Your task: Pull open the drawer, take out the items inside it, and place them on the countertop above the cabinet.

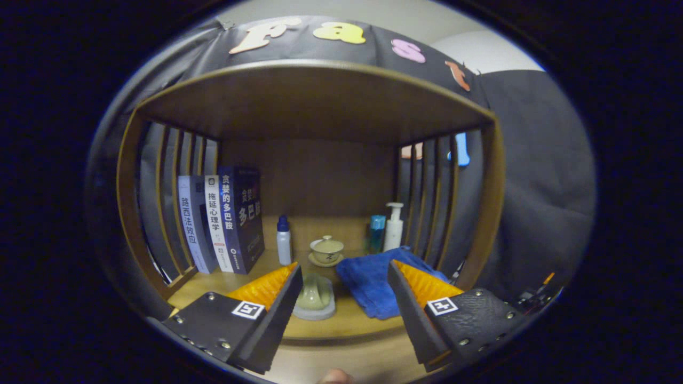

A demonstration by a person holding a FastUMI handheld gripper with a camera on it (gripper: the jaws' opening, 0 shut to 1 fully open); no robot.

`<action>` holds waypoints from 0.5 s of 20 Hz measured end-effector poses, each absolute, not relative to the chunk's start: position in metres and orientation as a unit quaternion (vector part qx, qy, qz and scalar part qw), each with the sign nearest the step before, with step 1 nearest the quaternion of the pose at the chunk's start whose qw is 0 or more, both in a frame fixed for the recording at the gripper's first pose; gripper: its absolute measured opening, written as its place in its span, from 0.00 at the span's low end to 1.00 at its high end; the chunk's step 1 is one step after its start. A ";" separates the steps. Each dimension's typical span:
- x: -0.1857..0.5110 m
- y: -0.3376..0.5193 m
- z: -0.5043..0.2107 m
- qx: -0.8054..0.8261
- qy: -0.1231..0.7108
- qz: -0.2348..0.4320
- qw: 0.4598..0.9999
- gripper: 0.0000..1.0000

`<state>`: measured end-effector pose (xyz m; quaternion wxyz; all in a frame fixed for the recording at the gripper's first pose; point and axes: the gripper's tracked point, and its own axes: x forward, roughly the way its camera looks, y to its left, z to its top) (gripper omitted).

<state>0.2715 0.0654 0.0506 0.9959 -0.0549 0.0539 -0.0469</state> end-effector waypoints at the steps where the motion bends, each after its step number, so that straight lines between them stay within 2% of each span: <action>1: 0.257 0.063 0.054 -0.058 0.043 -0.047 0.996 0.96; 7: 0.175 0.045 0.033 -0.032 0.033 -0.068 0.997 0.93; 10: 0.142 0.049 0.018 -0.013 0.029 -0.059 0.998 0.93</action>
